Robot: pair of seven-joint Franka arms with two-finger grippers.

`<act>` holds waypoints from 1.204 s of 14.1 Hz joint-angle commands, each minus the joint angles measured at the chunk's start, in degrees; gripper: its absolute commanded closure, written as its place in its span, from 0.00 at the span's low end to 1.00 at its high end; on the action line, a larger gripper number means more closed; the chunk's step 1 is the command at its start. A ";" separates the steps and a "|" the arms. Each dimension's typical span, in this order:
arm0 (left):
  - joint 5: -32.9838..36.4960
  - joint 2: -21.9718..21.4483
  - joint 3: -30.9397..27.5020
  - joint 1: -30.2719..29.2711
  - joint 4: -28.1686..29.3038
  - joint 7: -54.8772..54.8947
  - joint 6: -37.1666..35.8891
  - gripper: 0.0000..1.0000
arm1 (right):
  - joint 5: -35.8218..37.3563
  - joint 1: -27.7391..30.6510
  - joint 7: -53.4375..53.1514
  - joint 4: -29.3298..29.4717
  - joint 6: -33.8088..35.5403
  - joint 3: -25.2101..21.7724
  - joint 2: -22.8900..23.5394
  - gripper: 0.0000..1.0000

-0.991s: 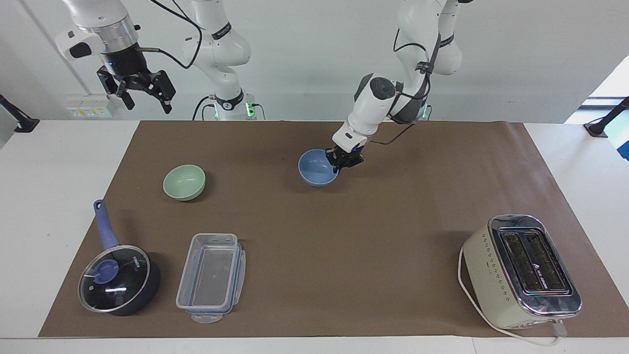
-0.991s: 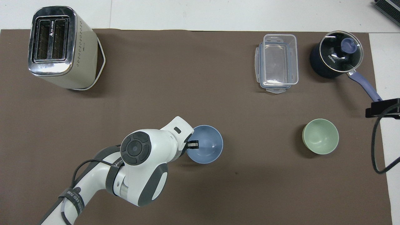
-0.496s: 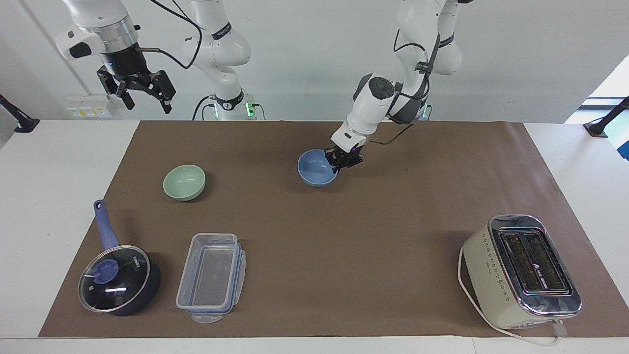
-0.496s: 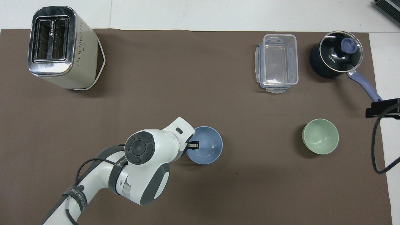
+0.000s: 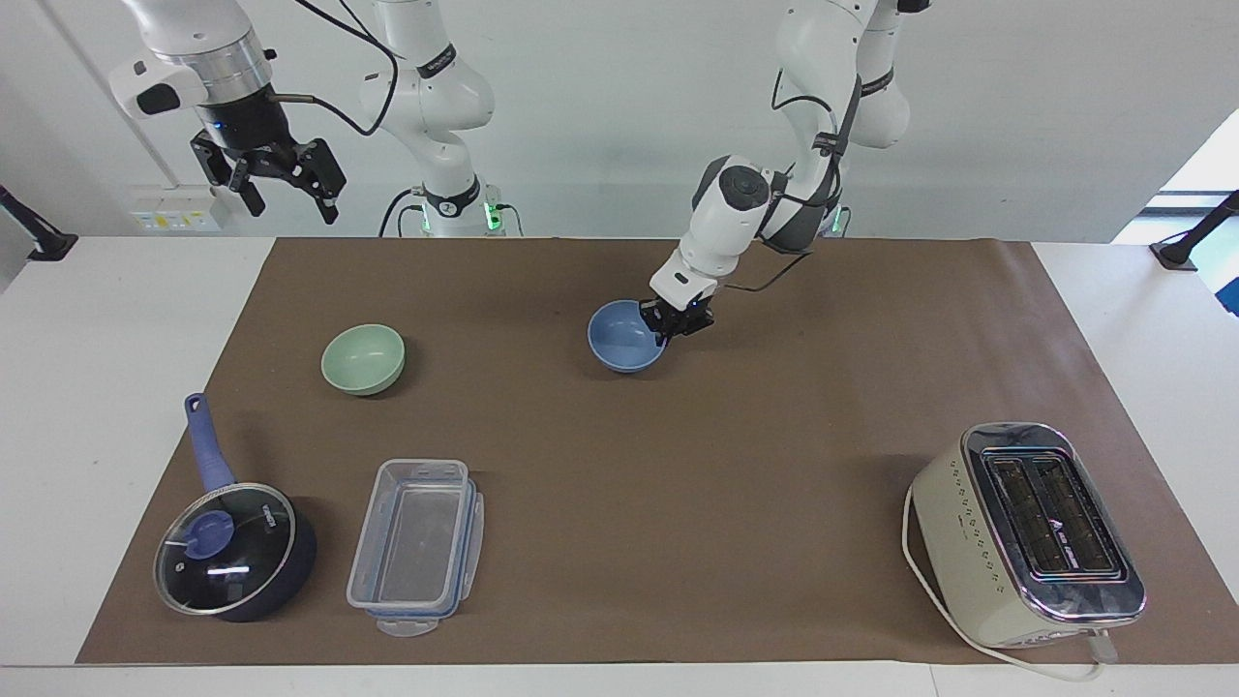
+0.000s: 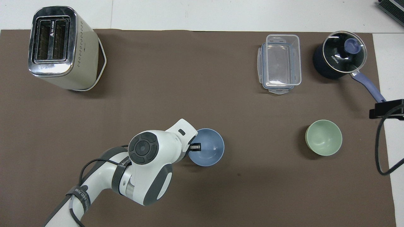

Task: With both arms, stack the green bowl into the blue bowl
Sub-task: 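Drag the blue bowl with the left gripper toward the table center, then release the blue bowl with the left gripper while the right gripper reaches the green bowl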

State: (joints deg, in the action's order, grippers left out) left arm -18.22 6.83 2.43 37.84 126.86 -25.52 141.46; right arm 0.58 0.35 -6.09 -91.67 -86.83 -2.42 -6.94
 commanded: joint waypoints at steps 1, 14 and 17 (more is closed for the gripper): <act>1.25 -0.15 -0.85 0.66 -0.03 -1.38 0.05 0.45 | -0.22 0.53 1.79 -0.53 0.35 -0.04 -0.89 0.00; 10.81 -13.78 -1.20 -15.15 -10.11 16.88 -28.04 0.00 | -0.40 3.07 8.28 -16.69 -15.10 -0.22 0.17 0.00; 13.30 -13.42 -1.29 -19.45 -15.66 22.25 -33.26 0.00 | -0.40 3.87 10.84 -21.43 -20.12 -0.22 0.43 0.00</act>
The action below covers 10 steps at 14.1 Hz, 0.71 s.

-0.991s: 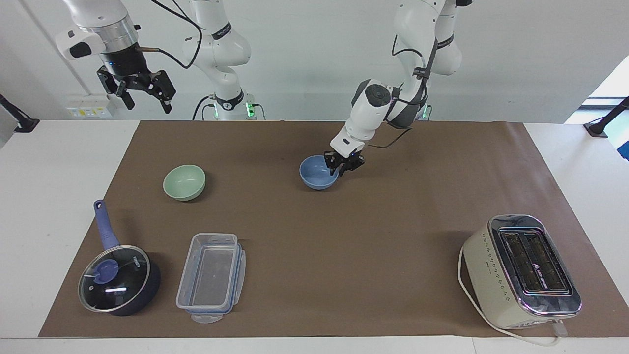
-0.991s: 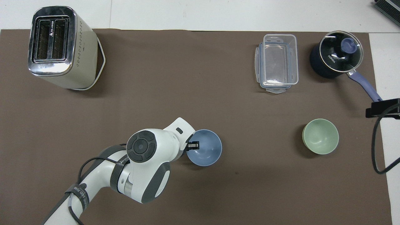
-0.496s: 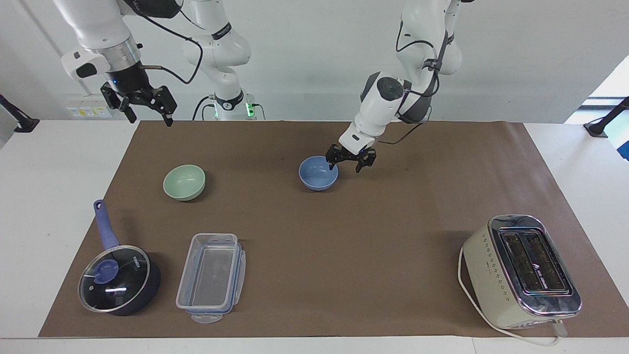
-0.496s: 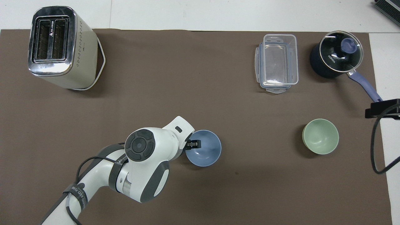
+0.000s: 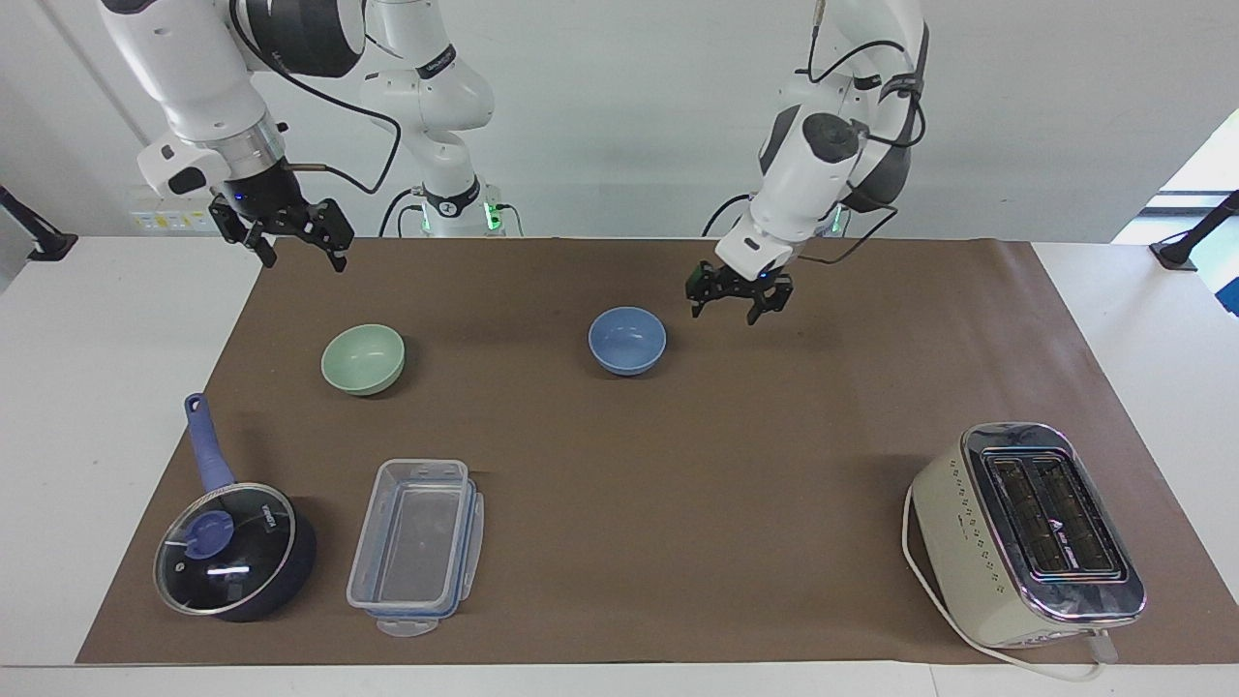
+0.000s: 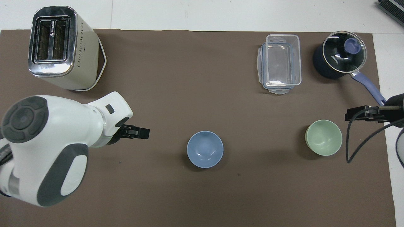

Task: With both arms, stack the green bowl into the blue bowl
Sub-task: 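Release the blue bowl with the left gripper while the right gripper reaches the green bowl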

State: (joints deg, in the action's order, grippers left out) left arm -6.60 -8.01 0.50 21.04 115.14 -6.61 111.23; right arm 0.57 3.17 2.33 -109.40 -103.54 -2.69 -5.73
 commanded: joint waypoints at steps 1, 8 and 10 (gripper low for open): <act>1.76 1.42 0.65 -4.07 -5.18 5.01 -3.30 0.00 | -0.48 1.66 3.37 -5.46 -5.42 0.05 -0.25 0.00; 1.85 3.60 0.65 -16.28 -18.44 16.35 -14.27 0.00 | -2.77 6.75 12.77 -17.50 -22.21 0.05 2.65 0.00; 1.94 4.92 0.65 -17.87 -22.05 17.16 -17.26 0.00 | -3.82 8.95 16.63 -19.79 -25.46 0.14 4.66 0.00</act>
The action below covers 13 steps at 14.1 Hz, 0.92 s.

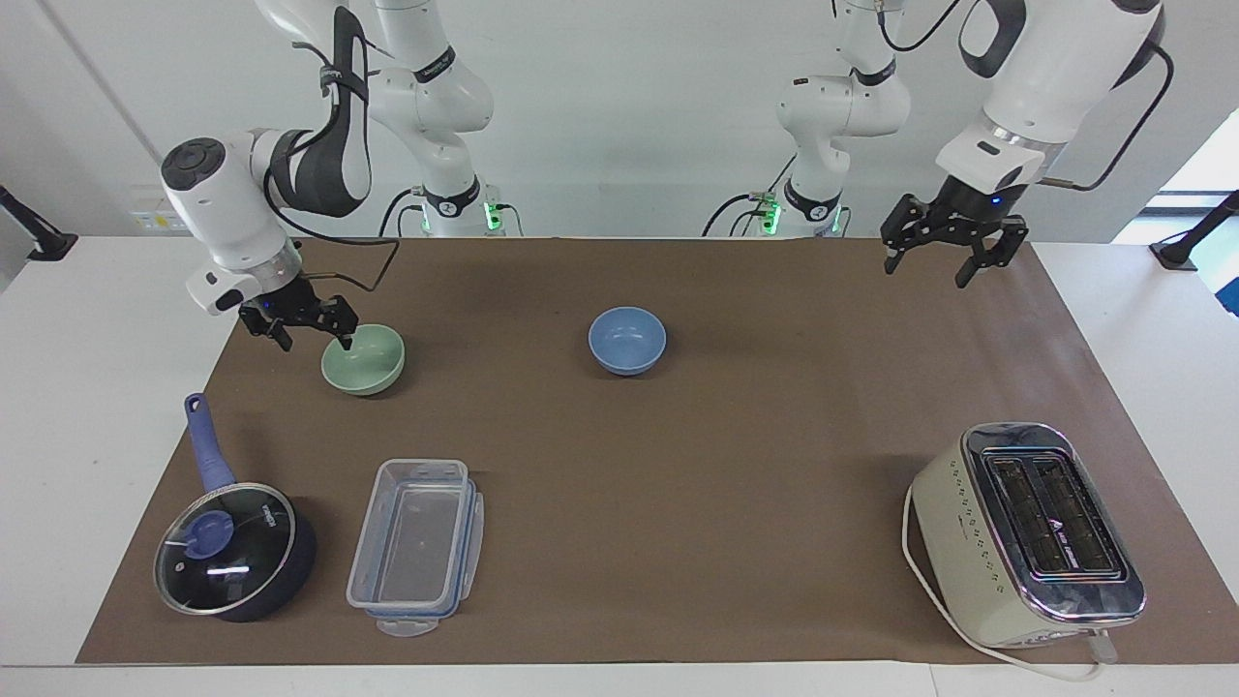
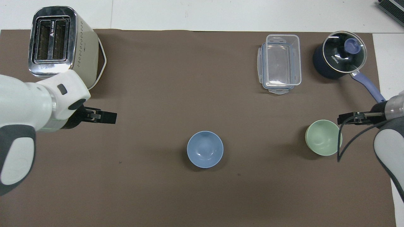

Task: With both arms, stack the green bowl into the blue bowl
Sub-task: 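Release the blue bowl with the left gripper while the right gripper reaches the green bowl, then grasp the green bowl rim with the right gripper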

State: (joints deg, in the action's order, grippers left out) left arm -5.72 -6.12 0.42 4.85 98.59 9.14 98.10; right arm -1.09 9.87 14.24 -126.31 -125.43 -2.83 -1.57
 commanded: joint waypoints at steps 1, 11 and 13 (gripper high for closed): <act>1.59 4.26 0.72 -1.86 -7.34 1.41 -5.80 0.00 | -3.12 2.43 6.22 -3.93 -5.34 0.28 1.21 0.00; 5.55 5.33 0.72 -1.33 -9.47 1.85 -10.12 0.00 | -6.38 4.28 10.54 -4.82 -8.96 0.28 5.35 0.19; 5.55 5.24 0.72 -1.24 -9.38 1.76 -11.08 0.00 | -6.38 4.28 10.63 -4.64 -8.96 0.28 5.43 0.36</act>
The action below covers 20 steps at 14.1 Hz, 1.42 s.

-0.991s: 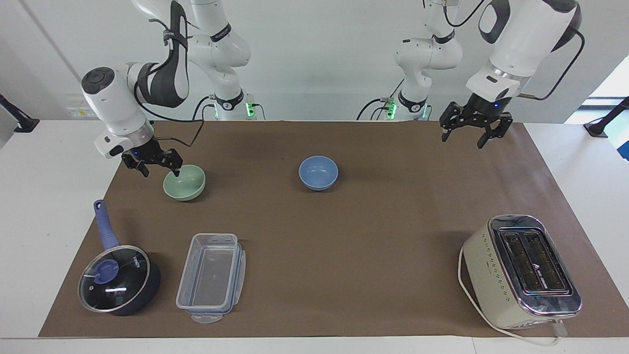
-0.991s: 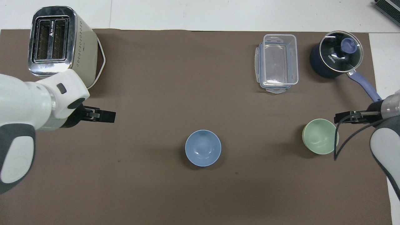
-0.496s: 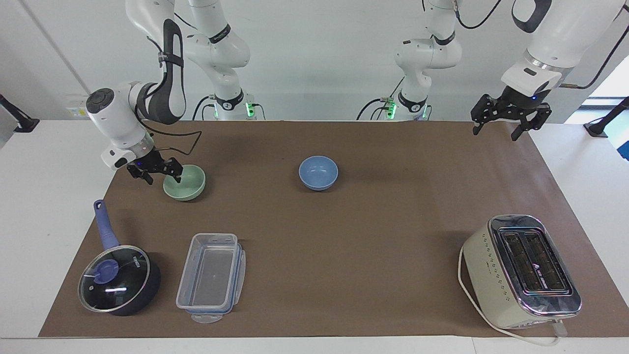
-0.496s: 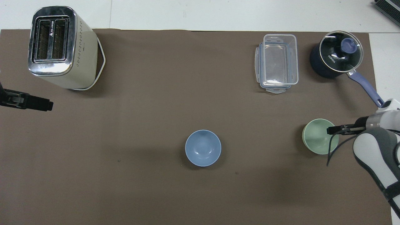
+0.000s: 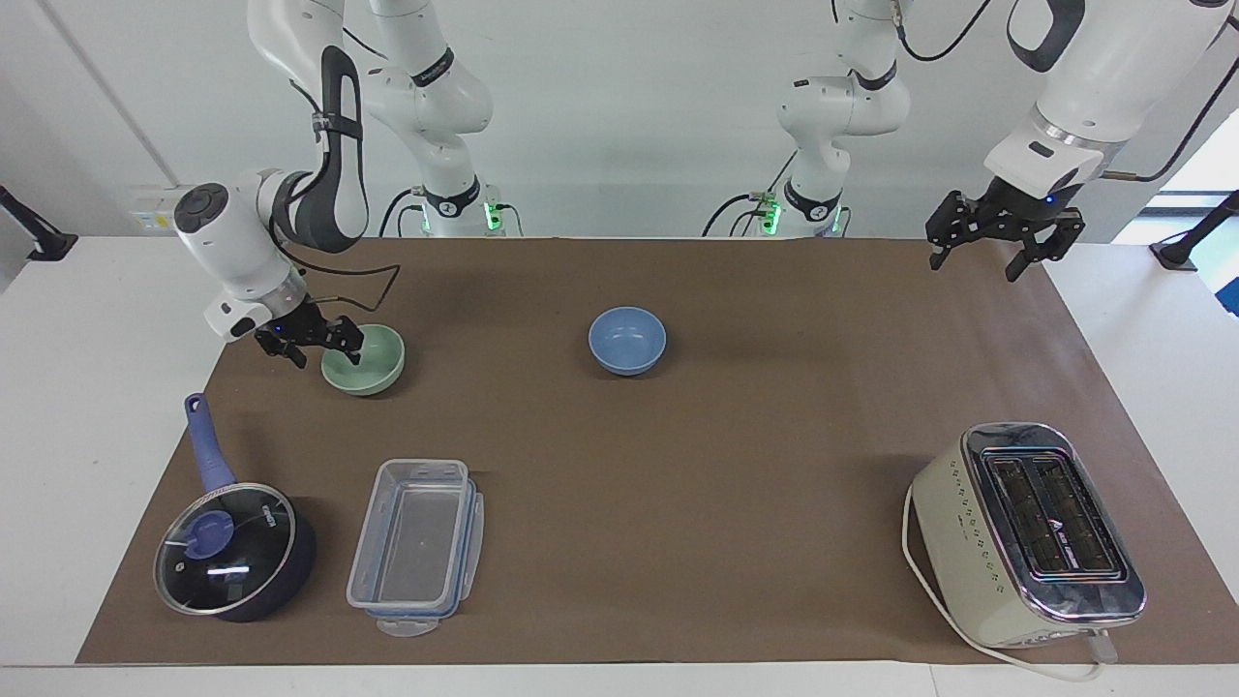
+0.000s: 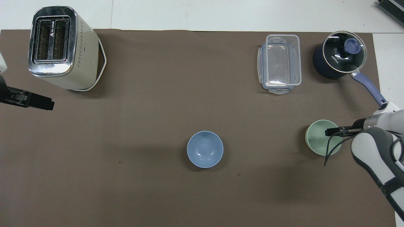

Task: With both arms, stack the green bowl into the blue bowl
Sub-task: 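Grasp the green bowl rim with the right gripper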

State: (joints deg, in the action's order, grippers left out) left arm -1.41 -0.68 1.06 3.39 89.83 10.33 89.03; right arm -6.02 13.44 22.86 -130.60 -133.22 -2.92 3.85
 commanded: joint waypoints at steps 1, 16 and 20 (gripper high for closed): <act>1.23 -0.64 -0.01 0.04 -0.44 0.48 -2.89 0.00 | -1.45 0.71 2.02 -0.27 -0.99 0.37 0.02 0.40; 2.02 -1.08 -0.09 -0.32 1.04 1.10 -3.34 0.00 | -1.54 -0.52 1.84 13.68 19.72 1.25 -4.46 1.00; 2.02 -1.87 -0.09 -1.02 2.37 0.57 -2.72 0.00 | -1.54 -4.90 1.40 16.25 25.63 1.42 -9.11 1.00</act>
State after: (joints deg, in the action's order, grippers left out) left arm 0.45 -0.96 0.75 3.22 90.50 10.70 86.56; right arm -6.37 9.92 23.02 -114.67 -109.87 -1.69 -3.05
